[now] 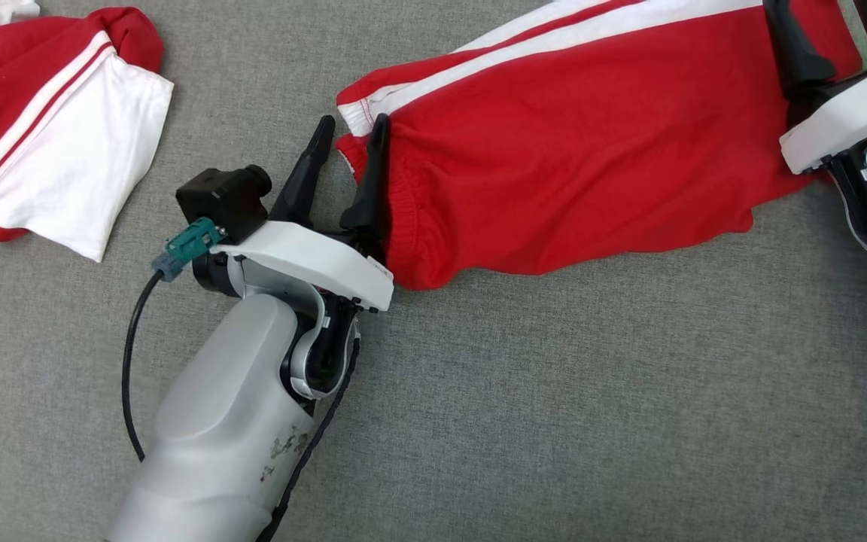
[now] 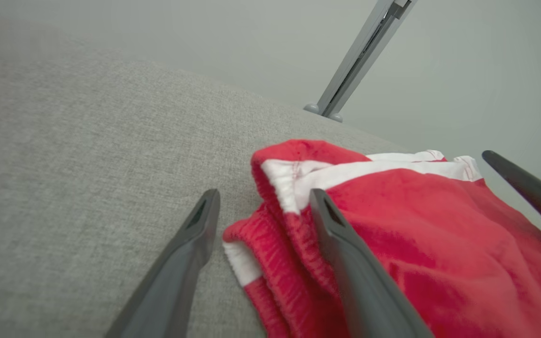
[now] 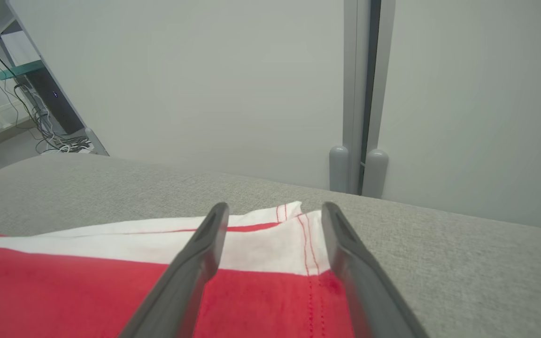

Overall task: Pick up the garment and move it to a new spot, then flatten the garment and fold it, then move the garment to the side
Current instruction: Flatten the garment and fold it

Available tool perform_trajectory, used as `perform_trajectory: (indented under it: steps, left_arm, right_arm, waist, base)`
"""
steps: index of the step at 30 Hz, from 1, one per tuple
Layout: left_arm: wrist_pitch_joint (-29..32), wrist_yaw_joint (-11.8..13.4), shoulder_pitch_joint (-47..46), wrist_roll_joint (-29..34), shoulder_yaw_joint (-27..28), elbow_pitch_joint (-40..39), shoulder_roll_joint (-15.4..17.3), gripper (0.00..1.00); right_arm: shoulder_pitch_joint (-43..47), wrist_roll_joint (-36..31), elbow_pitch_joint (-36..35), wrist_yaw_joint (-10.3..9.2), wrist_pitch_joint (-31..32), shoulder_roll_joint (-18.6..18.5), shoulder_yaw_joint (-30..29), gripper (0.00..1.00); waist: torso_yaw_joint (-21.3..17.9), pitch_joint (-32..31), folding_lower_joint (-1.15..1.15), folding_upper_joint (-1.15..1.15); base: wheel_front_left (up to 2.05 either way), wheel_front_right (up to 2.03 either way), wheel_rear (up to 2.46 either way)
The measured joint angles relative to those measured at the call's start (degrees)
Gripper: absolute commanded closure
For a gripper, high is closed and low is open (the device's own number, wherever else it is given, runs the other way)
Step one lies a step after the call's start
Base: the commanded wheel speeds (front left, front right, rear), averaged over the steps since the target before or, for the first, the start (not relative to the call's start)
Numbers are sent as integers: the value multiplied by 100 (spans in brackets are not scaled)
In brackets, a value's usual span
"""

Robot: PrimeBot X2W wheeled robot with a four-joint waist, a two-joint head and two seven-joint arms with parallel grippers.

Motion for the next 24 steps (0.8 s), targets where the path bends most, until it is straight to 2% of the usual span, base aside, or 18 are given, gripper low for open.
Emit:
perform_trajectory:
  steps: [4,6,12,16,19,24]
  left_arm:
    - [-66,255,192,369,96,-113,-13,0]
    - [-69,401,383,723,386,-486,-9,0]
    - [-71,650,976,1863,1117,-1641,-10,0]
    - [-71,647,1233,2386,1444,-2131,-12,0]
    - [-71,544,1429,2719,1689,-2321,-13,0]
    - [-71,430,1712,2997,1851,-2179,20,0]
  right_arm:
    - [65,30,14,0,-221,-46,31,0]
    - [174,-47,-68,0,-257,-69,-91,0]
    - [844,-687,-1016,-1,-283,-5,-1177,0]
    - [1624,-1192,-1666,-1,-292,201,-1871,0]
    - [2402,-1562,-2242,-1,-297,443,-2368,0]
    - [3308,-1922,-2741,-1,-297,730,-2758,0]
  waist:
    - [-48,-98,0,0]
    - [-90,-155,0,0]
    - [-306,-315,0,0]
    - [-473,-455,0,0]
    - [-625,-620,0,0]
    - [-803,-855,0,0]
  base:
    - [0,0,0]
    - [0,0,0]
    - [0,0,0]
    - [0,0,0]
    - [0,0,0]
    - [0,0,0]
